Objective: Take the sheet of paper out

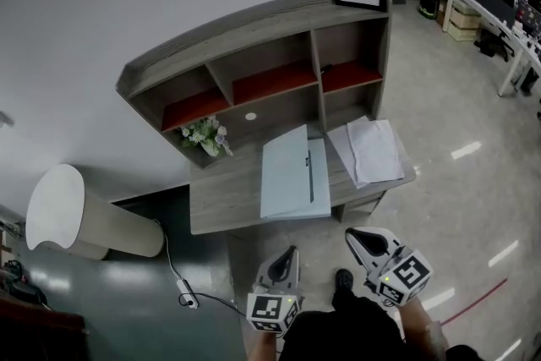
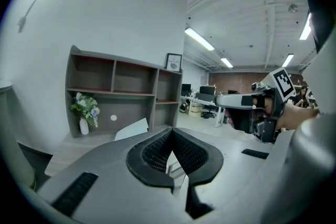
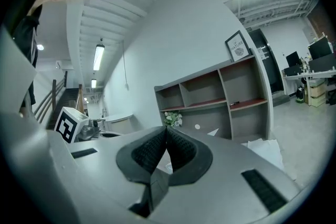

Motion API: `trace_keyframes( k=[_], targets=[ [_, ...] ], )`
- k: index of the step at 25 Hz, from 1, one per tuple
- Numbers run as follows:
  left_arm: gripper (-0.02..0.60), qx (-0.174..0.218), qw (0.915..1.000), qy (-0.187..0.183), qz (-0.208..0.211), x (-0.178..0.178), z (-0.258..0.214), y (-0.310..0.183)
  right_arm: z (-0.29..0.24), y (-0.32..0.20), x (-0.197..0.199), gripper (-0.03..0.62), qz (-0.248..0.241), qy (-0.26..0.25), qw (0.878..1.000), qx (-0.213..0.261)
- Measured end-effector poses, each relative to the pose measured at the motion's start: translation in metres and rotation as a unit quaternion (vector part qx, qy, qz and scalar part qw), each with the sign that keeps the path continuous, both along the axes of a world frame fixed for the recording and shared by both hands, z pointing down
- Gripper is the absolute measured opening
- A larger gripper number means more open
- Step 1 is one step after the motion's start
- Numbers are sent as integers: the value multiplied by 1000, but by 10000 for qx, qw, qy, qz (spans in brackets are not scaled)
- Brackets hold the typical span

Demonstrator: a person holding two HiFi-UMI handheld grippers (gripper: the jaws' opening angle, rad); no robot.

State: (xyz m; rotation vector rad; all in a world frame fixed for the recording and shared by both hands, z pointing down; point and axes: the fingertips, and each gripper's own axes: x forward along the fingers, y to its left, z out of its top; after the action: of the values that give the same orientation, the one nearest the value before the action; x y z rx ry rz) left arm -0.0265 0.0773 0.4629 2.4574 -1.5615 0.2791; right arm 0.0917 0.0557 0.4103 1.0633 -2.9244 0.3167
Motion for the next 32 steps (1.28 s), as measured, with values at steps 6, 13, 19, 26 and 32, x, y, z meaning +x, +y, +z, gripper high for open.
trace_keyframes(
  k=[6,13,19,26,32],
  targets=[
    [13,-199,9992,-250,-243,14,23,-16,16,-19,8,12,-240,-43,9995,-223],
    [14,-344,9981,-314,-394,13,37,-25,33,-31,7,12,-351,-54,9984,-451],
    [14,-466,9960,-678,-351,7,63,-46,36,-40,1,12,-368,-30,9979,-539],
    [41,-565,9952,-789,-123,5,83,-76,32,-54,-4,14,-187,70,9985,-505],
    [82,-670,9906,-1151,315,6,107,-104,26,-72,-8,12,96,120,9985,-528]
  ],
)
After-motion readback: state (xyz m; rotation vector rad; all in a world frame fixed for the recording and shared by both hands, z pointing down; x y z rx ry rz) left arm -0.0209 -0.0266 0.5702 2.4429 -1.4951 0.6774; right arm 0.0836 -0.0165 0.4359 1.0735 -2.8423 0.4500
